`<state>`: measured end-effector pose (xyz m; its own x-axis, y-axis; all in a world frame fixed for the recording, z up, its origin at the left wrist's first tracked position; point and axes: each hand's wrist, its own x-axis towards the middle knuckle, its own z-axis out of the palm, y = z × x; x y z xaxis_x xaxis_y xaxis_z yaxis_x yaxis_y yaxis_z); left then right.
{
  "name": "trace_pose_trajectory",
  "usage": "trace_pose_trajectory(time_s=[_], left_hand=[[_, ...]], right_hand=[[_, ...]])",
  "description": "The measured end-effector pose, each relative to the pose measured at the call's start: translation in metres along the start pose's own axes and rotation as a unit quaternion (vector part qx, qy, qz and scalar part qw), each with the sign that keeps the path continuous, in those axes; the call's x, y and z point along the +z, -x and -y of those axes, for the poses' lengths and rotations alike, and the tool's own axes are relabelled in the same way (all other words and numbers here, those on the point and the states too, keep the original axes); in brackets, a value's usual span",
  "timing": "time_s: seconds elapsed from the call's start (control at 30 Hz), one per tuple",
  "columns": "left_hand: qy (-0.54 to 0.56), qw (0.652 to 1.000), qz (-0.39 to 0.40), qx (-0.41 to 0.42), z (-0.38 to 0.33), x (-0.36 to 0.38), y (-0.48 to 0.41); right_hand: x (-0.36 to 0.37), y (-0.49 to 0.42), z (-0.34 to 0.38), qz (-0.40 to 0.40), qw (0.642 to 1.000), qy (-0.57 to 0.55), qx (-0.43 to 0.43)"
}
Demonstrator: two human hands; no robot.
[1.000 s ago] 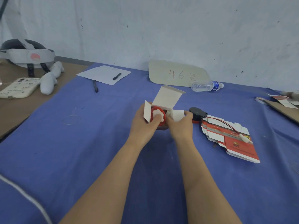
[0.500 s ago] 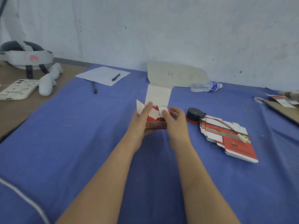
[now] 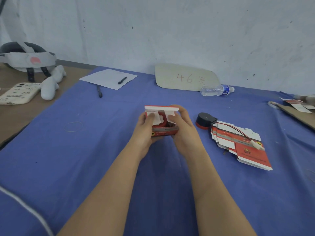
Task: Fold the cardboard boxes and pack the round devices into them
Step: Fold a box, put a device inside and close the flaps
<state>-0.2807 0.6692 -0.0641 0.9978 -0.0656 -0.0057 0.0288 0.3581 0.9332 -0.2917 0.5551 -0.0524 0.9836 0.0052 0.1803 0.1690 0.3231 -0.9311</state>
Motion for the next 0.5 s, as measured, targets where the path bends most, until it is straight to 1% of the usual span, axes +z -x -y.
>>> trace_pose_trajectory(time_s=[0.1,0.2,0.23,0.3,0.37,0.4,0.5], left_hand=[[0.012,1.000,-0.002,-0.019,-0.0023,-0.0039,0.0003],[0.012,0.999,-0.006,-0.037,-0.0048,-0.0070,-0.0006],[0.013,0.999,-0.008,-0.040,-0.0047,-0.0079,-0.0016],[0.045,0.998,-0.003,-0.044,-0.0047,-0.0083,-0.0021],[0.093,0.995,0.000,-0.045,-0.0050,-0.0081,-0.0019],[0.099,0.994,0.000,-0.039,-0.0054,-0.0068,-0.0019],[0.041,0.999,-0.006,-0.008,-0.0033,0.0000,-0.0027]], right_hand=[[-0.0037,0.0004,0.0013,0.048,0.998,0.037,0.013],[-0.0062,0.0010,-0.0005,0.058,0.988,0.136,0.032],[-0.0064,0.0012,-0.0013,0.045,0.984,0.170,0.026],[-0.0064,0.0008,-0.0033,-0.009,0.974,0.225,-0.001],[-0.0063,0.0002,-0.0049,-0.056,0.968,0.243,-0.011],[-0.0062,-0.0002,-0.0051,-0.069,0.966,0.247,-0.009],[-0.0025,-0.0005,-0.0046,-0.071,0.956,0.284,-0.008]])
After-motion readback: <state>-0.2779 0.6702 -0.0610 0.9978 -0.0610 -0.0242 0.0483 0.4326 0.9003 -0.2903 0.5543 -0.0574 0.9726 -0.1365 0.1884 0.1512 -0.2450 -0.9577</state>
